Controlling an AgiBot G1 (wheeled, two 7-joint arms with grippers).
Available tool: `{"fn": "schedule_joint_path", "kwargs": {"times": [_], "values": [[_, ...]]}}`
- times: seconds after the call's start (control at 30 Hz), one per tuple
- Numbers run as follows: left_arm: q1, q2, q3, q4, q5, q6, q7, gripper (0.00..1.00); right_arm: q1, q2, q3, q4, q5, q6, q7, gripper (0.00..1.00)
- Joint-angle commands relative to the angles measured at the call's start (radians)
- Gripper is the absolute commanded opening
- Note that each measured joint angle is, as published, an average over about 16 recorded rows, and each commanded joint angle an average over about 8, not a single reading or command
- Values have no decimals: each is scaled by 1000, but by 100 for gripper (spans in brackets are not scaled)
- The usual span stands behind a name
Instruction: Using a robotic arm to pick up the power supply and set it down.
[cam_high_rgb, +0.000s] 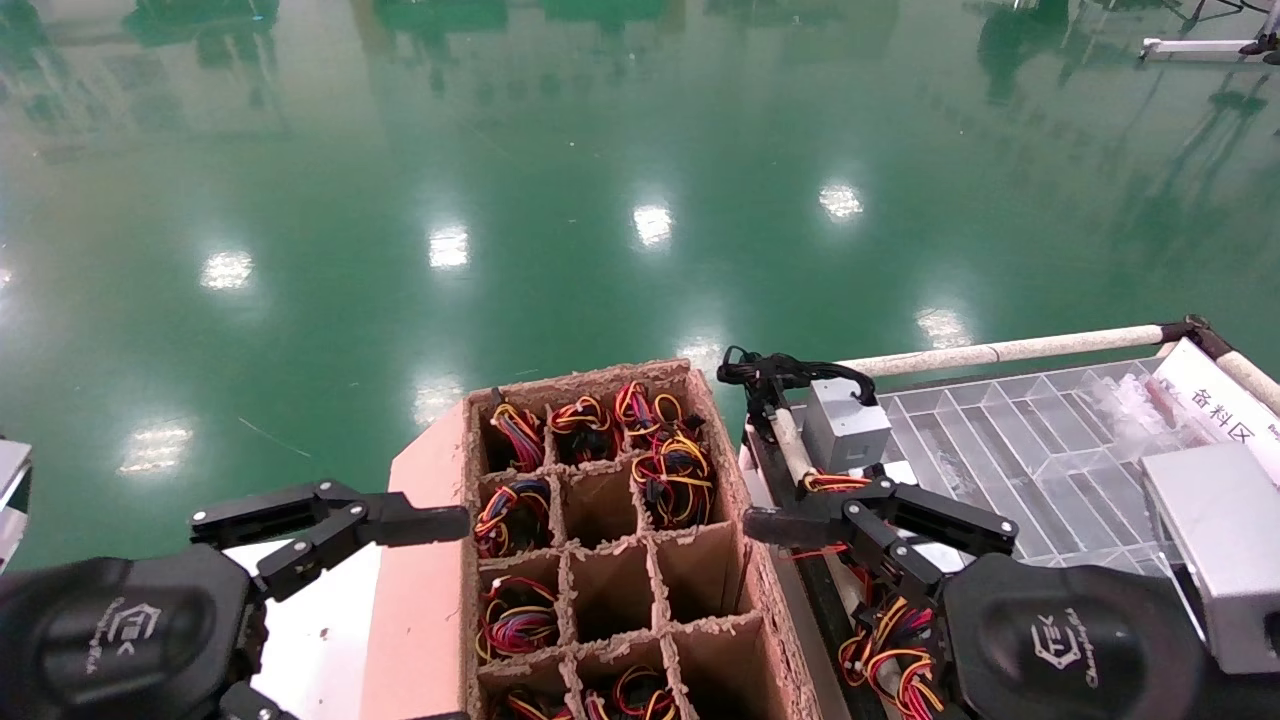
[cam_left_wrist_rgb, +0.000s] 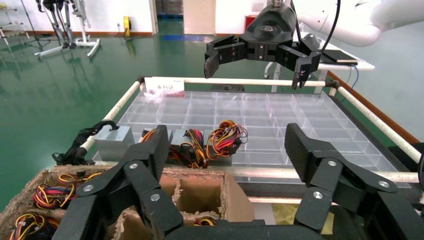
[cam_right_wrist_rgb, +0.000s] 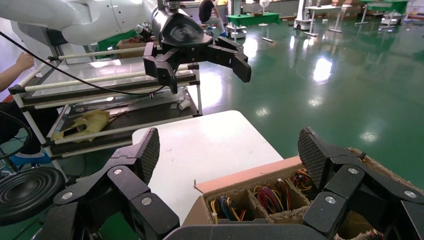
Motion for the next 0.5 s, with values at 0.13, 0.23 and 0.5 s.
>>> {"fn": "schedule_joint_path", "kwargs": {"times": [0.13,0.23,0.5], "values": [[0,0,0,0,0,0,0,0,0,0,0,0,0,0,0,100],[0,0,0,0,0,0,0,0,0,0,0,0,0,0,0,100],[0,0,0,0,0,0,0,0,0,0,0,0,0,0,0,100]]}}
